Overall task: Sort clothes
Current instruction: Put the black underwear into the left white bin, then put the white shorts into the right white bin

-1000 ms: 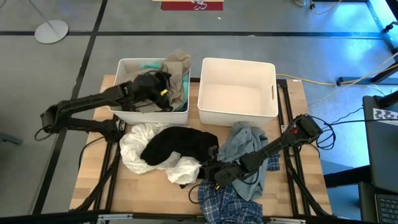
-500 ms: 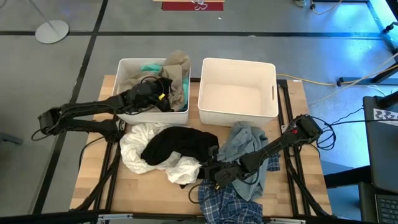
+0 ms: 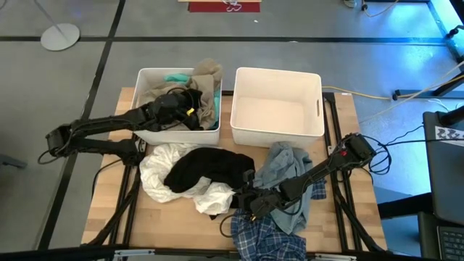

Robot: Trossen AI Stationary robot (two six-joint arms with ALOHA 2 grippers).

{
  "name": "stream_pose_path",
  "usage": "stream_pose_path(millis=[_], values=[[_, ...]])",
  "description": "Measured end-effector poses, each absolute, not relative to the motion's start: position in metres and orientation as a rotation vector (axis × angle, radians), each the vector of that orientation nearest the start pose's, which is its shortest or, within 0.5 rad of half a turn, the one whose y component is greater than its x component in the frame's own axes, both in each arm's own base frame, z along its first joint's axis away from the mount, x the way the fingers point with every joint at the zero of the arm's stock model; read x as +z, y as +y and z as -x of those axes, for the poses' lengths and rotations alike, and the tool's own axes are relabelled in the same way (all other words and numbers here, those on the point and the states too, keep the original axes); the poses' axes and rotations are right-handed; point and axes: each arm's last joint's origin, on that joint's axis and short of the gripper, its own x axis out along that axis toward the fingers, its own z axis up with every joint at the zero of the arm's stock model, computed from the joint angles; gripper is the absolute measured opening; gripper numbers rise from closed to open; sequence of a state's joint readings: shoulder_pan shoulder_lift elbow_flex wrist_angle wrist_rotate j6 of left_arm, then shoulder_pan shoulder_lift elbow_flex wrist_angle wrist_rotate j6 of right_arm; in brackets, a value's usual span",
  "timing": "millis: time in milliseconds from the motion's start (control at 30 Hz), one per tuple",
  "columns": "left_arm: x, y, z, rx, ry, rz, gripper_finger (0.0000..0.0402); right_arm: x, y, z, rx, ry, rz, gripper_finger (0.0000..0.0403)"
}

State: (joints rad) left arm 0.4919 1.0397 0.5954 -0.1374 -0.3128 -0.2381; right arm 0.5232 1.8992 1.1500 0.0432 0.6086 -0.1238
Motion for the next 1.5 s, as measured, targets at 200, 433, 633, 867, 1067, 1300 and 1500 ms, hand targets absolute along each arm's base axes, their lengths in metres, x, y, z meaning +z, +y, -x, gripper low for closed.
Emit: stream_pose_path(millis=[200, 433, 633, 867, 1067, 1300, 1500], values=[[0.259, 0.112, -0.19, 0.827, 0.456, 0.205, 0.0138, 0.17, 0.183, -0.35, -0.049, 0.609, 0.489, 0.0012], [0.324, 0.112, -0.191, 0.815, 0.416, 0.154, 0.0161, 0.17, 0.183, -0.35, -0.049, 0.615, 0.492, 0.0012], [0.372, 0.098, -0.187, 0.764, 0.406, 0.131, 0.0161, 0.17, 0.182, -0.349, -0.049, 0.618, 0.494, 0.0012], [0.396, 0.048, -0.2, 0.495, 0.36, 0.082, 0.0156, 0.17, 0.182, -0.349, -0.049, 0.618, 0.495, 0.0012], [0.394, -0.003, -0.205, 0.262, 0.385, 0.077, 0.0145, 0.17, 0.182, -0.349, -0.049, 0.618, 0.494, 0.0012], [0.386, -0.063, -0.204, 0.013, 0.425, 0.117, 0.0143, 0.17, 0.182, -0.35, -0.049, 0.617, 0.494, 0.0012], [0.353, -0.111, -0.209, -0.069, 0.559, 0.109, 0.0143, 0.17, 0.183, -0.35, -0.049, 0.616, 0.493, 0.0012]])
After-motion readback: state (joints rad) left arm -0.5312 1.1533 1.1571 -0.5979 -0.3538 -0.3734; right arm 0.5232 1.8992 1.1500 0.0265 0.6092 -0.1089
